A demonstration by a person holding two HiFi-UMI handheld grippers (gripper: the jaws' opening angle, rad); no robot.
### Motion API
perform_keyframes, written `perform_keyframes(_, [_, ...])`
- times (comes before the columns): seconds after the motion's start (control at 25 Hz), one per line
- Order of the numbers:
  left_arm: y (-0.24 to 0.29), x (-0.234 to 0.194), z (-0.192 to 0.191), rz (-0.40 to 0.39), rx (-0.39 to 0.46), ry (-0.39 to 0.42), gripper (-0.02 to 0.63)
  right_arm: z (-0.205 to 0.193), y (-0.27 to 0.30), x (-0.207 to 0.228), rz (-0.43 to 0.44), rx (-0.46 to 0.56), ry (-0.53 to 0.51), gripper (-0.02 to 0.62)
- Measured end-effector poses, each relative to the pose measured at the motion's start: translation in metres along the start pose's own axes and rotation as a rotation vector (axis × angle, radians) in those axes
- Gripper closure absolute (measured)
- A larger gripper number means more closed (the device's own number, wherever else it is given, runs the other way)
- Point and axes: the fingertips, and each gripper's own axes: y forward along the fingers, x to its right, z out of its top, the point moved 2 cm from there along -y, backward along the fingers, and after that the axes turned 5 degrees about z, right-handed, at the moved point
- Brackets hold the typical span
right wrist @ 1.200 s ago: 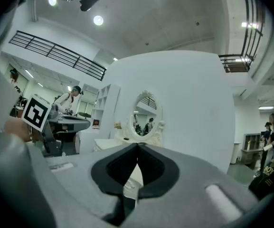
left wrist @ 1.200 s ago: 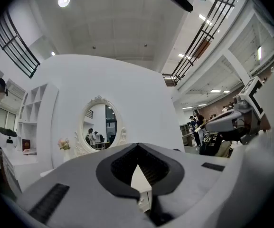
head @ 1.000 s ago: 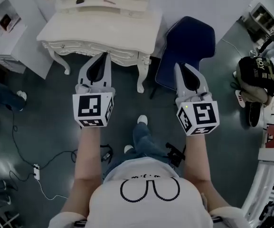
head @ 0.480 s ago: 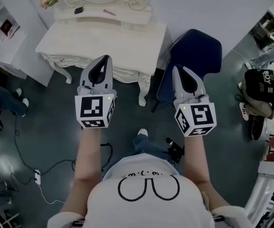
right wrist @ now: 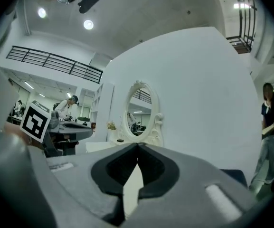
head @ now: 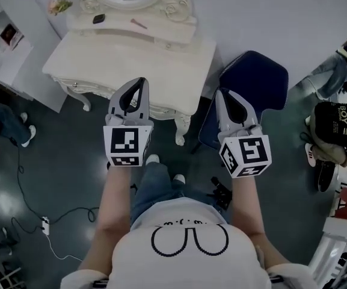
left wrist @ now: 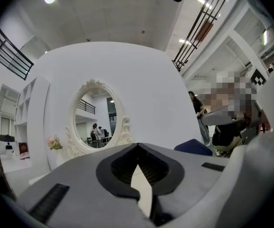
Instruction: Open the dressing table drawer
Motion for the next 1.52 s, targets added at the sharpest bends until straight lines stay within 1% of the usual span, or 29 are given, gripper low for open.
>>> perform_keyframes(0.12, [0.028, -0.005, -0.008, -0.020, -0.009, -0.013, 0.607, -0.006, 0.020, 0.014, -0.026, -0.007, 0.014, 0.598])
perform_keyframes(0.36, [0.099, -0.020, -0.023, -0.071, -0.027, -0.074, 0.607, -0.015, 0.072, 0.047, -0.085, -0.037, 0.014, 0.598])
perform_keyframes(0.56, [0.162, -0.034, -0.038, -0.127, -0.039, -0.111, 0.607, -0.026, 0.123, 0.068, -0.112, -0.075, 0.019, 0.598])
perform_keyframes(0.72, [0.206, -0.048, -0.052, -0.144, -0.056, -0.140, 0.607, -0.031, 0.163, 0.083, -0.135, -0.101, 0.025, 0.598])
perform_keyframes(0.8, [0.228, -0.056, -0.065, -0.149, -0.091, -0.158, 0.606, -0.035, 0.183, 0.089, -0.151, -0.116, 0.034, 0.598])
perform_keyframes(0.84, [0.239, -0.059, -0.073, -0.156, -0.118, -0.160, 0.570, -0.038, 0.192, 0.092, -0.162, -0.124, 0.039, 0.598])
perform_keyframes(0.88, [0.249, -0.062, -0.081, -0.168, -0.147, -0.159, 0.490, -0.040, 0.201, 0.095, -0.173, -0.133, 0.046, 0.598])
perform_keyframes(0.92, [0.259, -0.064, -0.089, -0.181, -0.171, -0.157, 0.454, -0.043, 0.210, 0.098, -0.185, -0.142, 0.052, 0.598])
perform_keyframes(0.96, [0.268, -0.066, -0.096, -0.194, -0.188, -0.157, 0.445, -0.046, 0.219, 0.100, -0.196, -0.151, 0.058, 0.598])
perform_keyframes(1.12, [0.300, -0.070, -0.124, -0.241, -0.227, -0.150, 0.445, -0.064, 0.249, 0.111, -0.237, -0.190, 0.080, 0.598])
perform_keyframes(1.2, [0.313, -0.065, -0.139, -0.285, -0.246, -0.148, 0.445, -0.076, 0.260, 0.117, -0.260, -0.211, 0.094, 0.598])
perform_keyframes(1.36, [0.326, -0.054, -0.169, -0.357, -0.306, -0.177, 0.445, -0.098, 0.272, 0.120, -0.292, -0.268, 0.122, 0.598])
perform_keyframes(1.52, [0.336, -0.042, -0.198, -0.379, -0.383, -0.203, 0.445, -0.117, 0.278, 0.124, -0.296, -0.319, 0.145, 0.598])
